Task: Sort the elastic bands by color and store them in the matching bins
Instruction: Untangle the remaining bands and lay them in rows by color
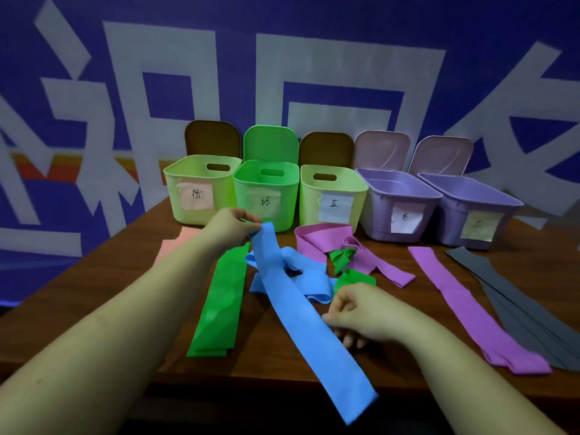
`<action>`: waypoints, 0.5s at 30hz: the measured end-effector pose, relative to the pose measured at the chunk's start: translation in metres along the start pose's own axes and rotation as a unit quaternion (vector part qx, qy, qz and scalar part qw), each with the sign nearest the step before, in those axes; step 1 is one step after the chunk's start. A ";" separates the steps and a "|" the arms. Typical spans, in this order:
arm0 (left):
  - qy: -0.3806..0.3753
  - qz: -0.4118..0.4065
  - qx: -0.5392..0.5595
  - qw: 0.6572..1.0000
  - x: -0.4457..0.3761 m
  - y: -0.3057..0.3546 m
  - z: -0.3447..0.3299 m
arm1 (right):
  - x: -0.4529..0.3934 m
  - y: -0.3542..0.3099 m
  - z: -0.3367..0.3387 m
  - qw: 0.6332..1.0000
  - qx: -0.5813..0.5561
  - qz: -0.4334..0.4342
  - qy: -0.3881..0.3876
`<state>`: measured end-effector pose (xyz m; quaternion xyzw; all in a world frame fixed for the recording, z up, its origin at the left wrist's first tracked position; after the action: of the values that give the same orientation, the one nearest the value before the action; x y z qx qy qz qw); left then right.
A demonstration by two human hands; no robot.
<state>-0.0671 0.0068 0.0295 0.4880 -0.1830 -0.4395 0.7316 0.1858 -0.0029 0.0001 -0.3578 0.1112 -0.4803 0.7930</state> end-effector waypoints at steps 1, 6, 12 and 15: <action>-0.008 -0.003 -0.024 1.000 0.001 -0.005 -0.004 | -0.003 0.001 0.001 0.998 0.044 0.017 0.048; -0.006 -0.045 -0.148 0.988 0.006 -0.024 -0.021 | -0.020 0.014 0.013 0.964 0.142 0.029 0.221; -0.051 -0.240 -0.233 0.941 0.030 -0.011 -0.059 | -0.039 0.051 0.024 0.944 0.238 -0.023 0.227; -0.103 -0.313 -0.248 0.911 0.043 -0.004 -0.087 | -0.043 0.061 0.022 0.955 0.188 -0.031 0.225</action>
<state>0.0153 0.0186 -0.0206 0.2753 0.0197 -0.7251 0.6309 0.2168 0.0608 -0.0320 -0.0879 0.1831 -0.5850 0.7852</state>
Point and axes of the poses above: each hand's wrist, its own x-axis away from the middle knuckle, its own z-axis out of the back of the hand, y = z × x, the point moved 1 cm from there along -x, towards the middle knuckle, and after that the axes turned 8 degrees about y, right-handed, at the moved point
